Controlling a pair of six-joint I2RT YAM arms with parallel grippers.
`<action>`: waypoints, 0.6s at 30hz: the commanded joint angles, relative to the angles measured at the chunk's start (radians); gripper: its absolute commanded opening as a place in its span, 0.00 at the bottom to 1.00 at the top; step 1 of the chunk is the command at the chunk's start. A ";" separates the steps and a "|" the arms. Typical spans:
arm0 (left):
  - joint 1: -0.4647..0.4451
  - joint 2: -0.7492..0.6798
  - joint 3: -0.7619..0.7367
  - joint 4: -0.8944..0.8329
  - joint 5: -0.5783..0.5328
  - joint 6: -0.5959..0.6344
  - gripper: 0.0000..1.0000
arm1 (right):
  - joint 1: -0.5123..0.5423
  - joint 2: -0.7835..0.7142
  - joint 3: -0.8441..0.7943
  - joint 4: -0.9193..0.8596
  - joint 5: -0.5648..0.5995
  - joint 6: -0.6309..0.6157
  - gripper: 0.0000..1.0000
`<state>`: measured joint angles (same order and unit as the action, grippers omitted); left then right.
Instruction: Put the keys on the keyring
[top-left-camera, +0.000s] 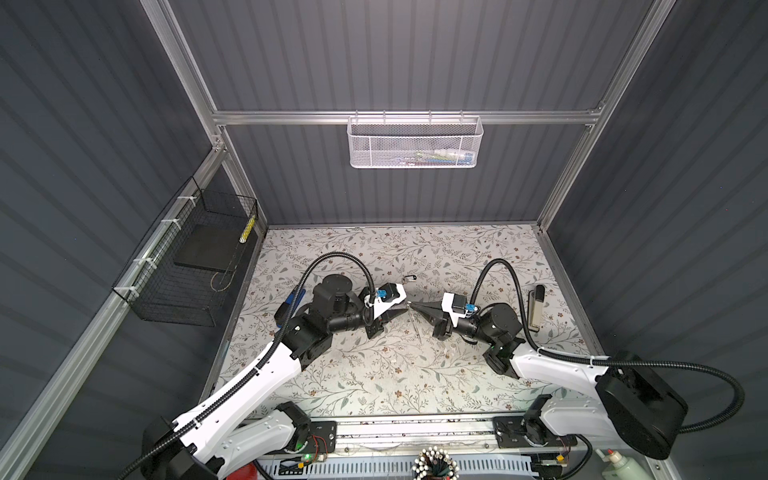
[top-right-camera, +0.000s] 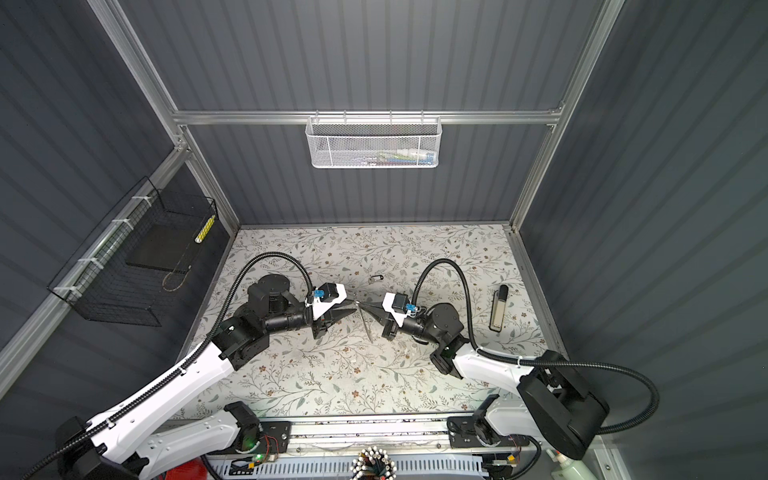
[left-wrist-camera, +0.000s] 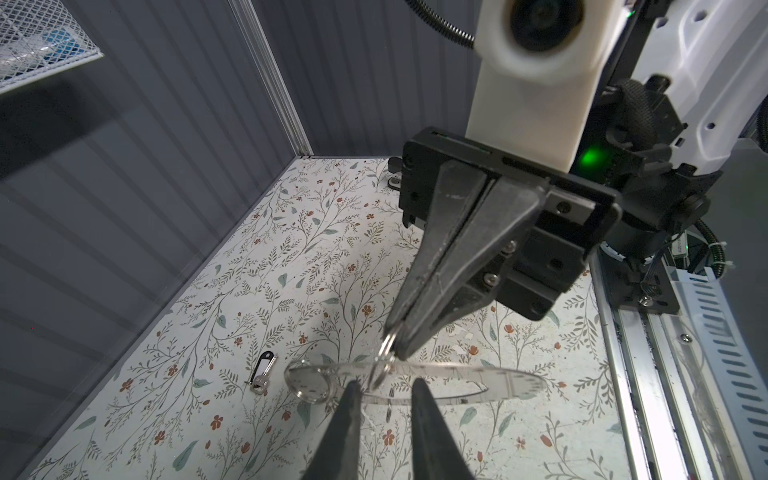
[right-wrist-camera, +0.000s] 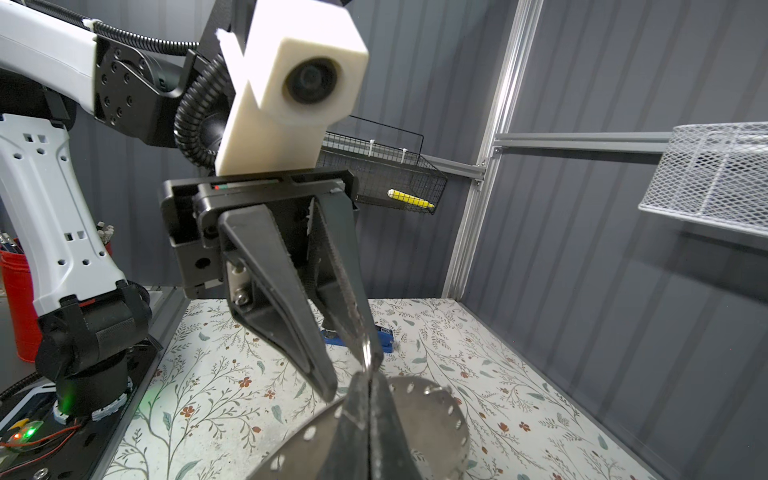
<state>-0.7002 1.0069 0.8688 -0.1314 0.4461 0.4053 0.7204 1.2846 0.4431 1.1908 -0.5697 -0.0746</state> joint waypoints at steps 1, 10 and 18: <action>0.008 -0.018 -0.022 0.027 0.011 -0.040 0.25 | -0.002 0.000 -0.008 0.071 -0.014 0.007 0.00; 0.012 0.007 -0.016 0.055 0.058 -0.048 0.22 | -0.003 0.005 -0.007 0.090 -0.047 0.008 0.00; 0.011 0.010 -0.008 0.074 0.112 -0.028 0.14 | -0.009 0.036 -0.003 0.135 -0.078 0.027 0.00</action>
<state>-0.6922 1.0107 0.8555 -0.0761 0.5114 0.3729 0.7155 1.3159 0.4427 1.2499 -0.6228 -0.0628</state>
